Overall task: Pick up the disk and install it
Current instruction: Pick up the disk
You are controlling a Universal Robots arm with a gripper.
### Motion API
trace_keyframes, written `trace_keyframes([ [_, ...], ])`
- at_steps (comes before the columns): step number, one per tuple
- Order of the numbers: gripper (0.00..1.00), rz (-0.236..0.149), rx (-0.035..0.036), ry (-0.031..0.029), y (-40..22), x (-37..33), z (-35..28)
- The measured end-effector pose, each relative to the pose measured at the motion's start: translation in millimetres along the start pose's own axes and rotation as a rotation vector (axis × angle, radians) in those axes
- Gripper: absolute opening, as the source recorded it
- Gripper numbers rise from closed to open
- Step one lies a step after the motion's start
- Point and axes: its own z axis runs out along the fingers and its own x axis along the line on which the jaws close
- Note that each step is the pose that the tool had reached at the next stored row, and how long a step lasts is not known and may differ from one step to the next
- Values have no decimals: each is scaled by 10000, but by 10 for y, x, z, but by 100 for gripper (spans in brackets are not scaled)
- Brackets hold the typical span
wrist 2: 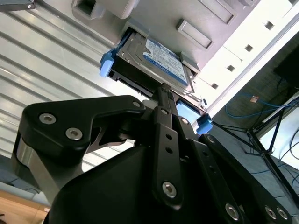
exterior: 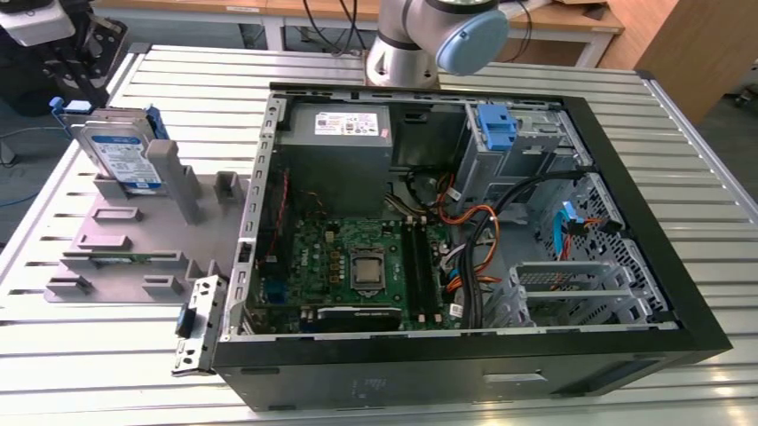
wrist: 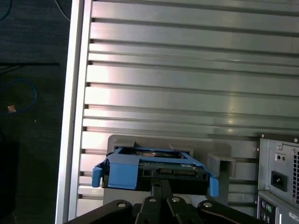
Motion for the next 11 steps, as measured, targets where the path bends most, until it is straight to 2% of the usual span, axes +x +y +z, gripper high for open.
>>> trace_keyframes([
  [3,11,-238,-4,12,0,0,0],
  [11,11,-242,-5,12,0,0,1],
])
